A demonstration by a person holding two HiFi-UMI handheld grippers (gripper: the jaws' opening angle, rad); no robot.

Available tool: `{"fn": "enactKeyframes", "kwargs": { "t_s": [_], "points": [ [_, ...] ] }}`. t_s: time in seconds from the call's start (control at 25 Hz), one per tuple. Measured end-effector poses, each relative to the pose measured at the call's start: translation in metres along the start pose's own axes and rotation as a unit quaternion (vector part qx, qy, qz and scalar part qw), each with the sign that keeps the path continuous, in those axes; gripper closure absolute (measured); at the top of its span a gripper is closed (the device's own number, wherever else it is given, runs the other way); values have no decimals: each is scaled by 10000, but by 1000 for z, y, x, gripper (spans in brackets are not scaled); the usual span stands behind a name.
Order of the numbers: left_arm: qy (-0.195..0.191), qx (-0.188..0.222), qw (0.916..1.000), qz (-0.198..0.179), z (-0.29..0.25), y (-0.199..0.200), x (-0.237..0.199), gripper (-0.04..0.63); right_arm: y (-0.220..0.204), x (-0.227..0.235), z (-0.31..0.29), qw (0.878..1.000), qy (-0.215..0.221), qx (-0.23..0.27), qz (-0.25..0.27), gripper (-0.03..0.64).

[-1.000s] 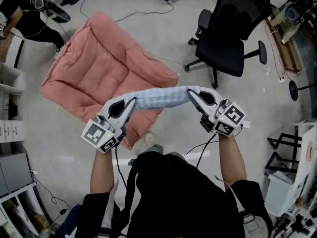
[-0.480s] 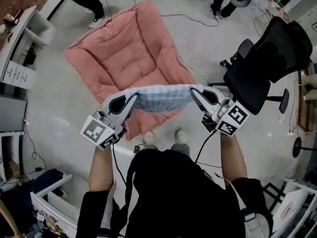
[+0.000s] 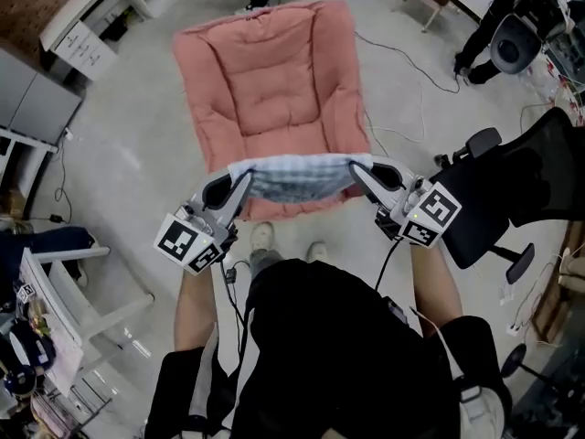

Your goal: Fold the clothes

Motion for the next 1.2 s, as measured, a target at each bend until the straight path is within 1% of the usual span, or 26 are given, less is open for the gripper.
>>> {"fn": "enactKeyframes", "kwargs": {
  "t_s": [0.08, 0.2, 0.36, 0.6, 0.72, 0.88, 1.04, 1.2],
  "points": [
    [216, 61, 9997, 74, 11, -5, 12, 561, -4, -5, 5, 9998, 198, -60, -1, 604],
    [513, 34, 9985, 202, 24, -16, 27, 561, -12, -10, 9, 9988, 465, -160, -40, 604],
    [735, -91, 9967, 336, 40, -35, 44, 561, -30, -16, 15, 9970, 679, -333, -182, 604],
    [868, -165, 9944, 573, 69, -59, 51, 561, -63, -31, 10, 9936, 831, -584, -488, 604],
    [930, -221, 9933, 648, 78, -66, 55, 561, -73, -39, 10, 9926, 837, -630, -614, 604],
    [917, -246, 9929, 715, 84, -74, 61, 561, -85, -48, 15, 9916, 813, -674, -747, 604],
    [888, -404, 9916, 849, 90, -98, 77, 561, -111, -55, 30, 9889, 773, -893, -904, 604],
    [947, -567, 9880, 1081, 93, -125, 88, 561, -136, -59, 44, 9853, 713, -1010, -1178, 604]
  ]
}}
Point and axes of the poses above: the fingertips, and each gripper's own axes: z backward along the fingers, x to its right, y out of its top, the point moved 6 cm from there along z, backward along the fingers, and after that the axes turned 10 degrees about y, right-handed, at the moved point
